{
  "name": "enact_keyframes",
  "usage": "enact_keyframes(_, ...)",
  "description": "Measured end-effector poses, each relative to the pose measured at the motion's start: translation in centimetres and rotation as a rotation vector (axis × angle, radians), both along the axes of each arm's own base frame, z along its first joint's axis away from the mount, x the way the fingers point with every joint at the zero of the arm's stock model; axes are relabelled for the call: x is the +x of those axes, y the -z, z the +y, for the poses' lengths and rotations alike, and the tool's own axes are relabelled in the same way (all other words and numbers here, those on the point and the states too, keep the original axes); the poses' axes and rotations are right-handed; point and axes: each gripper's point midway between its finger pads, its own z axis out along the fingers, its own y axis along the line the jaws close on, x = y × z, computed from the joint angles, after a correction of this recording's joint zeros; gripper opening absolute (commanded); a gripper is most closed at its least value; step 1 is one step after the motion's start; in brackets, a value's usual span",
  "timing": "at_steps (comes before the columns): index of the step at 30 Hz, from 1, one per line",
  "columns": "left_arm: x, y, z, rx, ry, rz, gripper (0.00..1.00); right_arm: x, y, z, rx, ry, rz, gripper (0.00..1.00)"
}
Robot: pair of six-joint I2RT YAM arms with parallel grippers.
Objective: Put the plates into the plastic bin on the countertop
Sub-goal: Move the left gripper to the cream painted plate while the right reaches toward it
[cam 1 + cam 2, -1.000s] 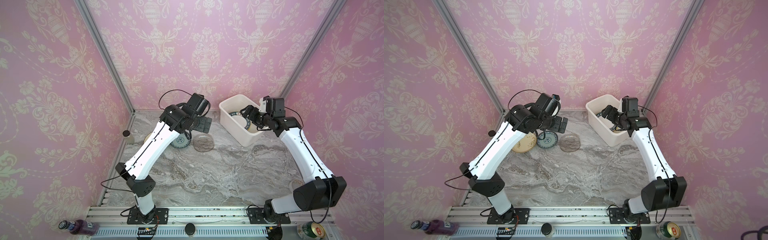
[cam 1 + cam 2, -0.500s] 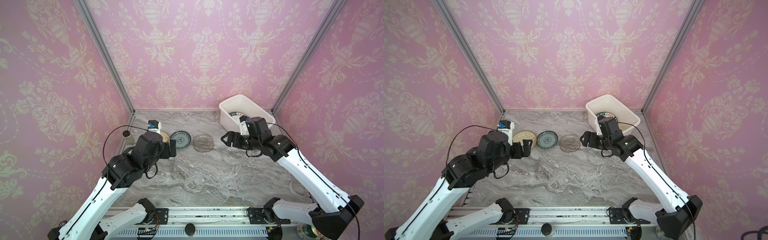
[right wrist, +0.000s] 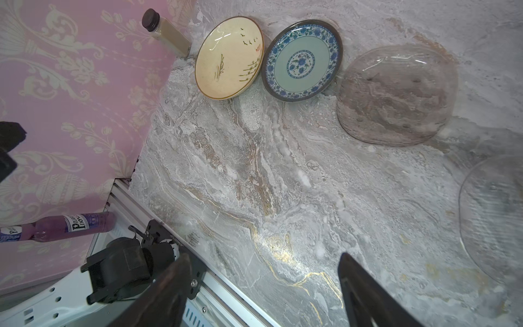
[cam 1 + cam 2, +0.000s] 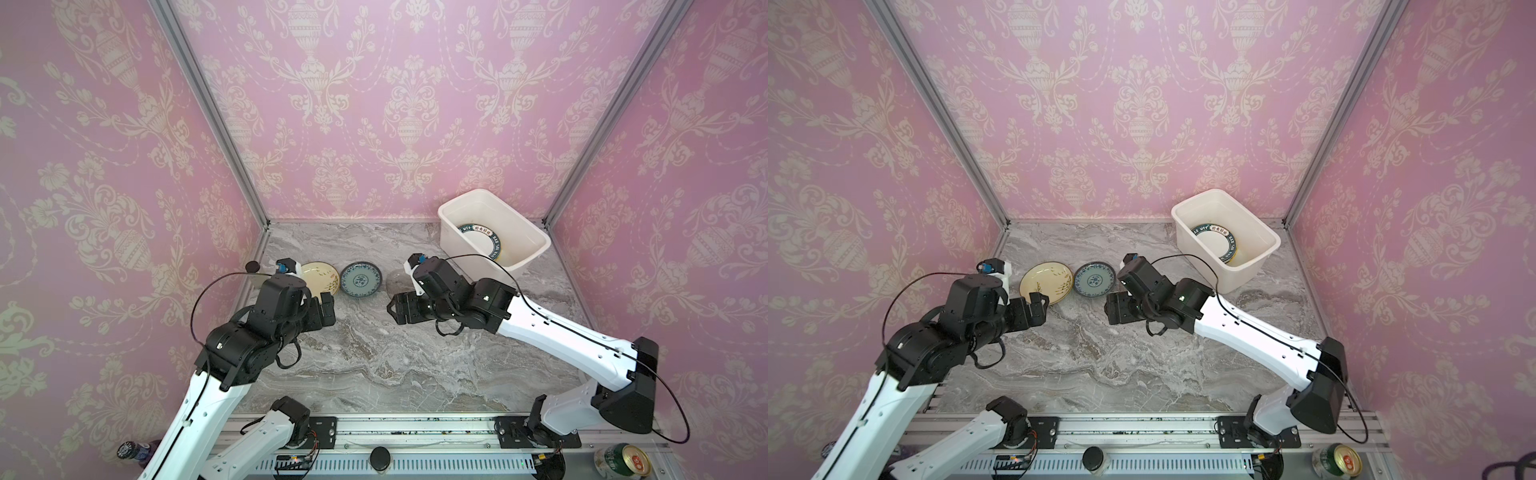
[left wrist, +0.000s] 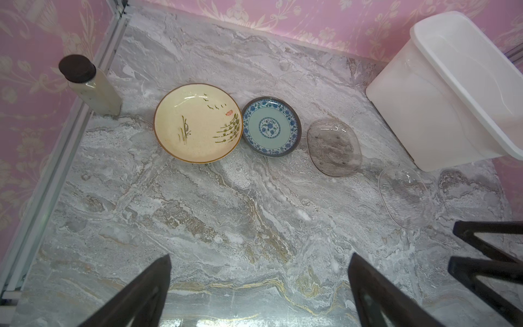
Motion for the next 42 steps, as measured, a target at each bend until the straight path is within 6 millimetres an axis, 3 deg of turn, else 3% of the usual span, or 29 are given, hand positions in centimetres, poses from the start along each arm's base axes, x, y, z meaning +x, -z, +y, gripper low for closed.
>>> enact_keyframes(8, 3.1, 5.7, 3.1, -0.255, -0.234, 0.156, 0.99, 1.5, 0.5, 4.4, -0.014, -0.048, -0.048, 0.83)
enact_keyframes(15, 3.0, 13.0, 5.4, -0.434, -0.441, 0.278, 0.98, 1.1, 1.7, 7.5, -0.082, -0.089, -0.067, 0.84)
enact_keyframes(17, 3.1, 14.2, 5.7, -0.462, -0.474, 0.293, 0.97, 1.1, 1.9, 7.9, -0.107, -0.098, -0.07, 0.84)
enact_keyframes(25, 5.2, 15.6, 7.6, -0.564, -0.584, 0.223, 0.91, 1.0, 2.5, 7.3, -0.172, -0.105, -0.068, 0.84)
enact_keyframes(33, 6.6, 19.6, 9.4, -0.74, -0.774, 0.205, 0.78, 0.3, 4.3, 5.9, -0.211, -0.112, -0.048, 0.84)
enact_keyframes(42, 9.4, 21.5, 9.9, -0.844, -0.834, 0.21, 0.63, -0.6, 5.7, 4.4, -0.23, -0.113, -0.036, 0.85)
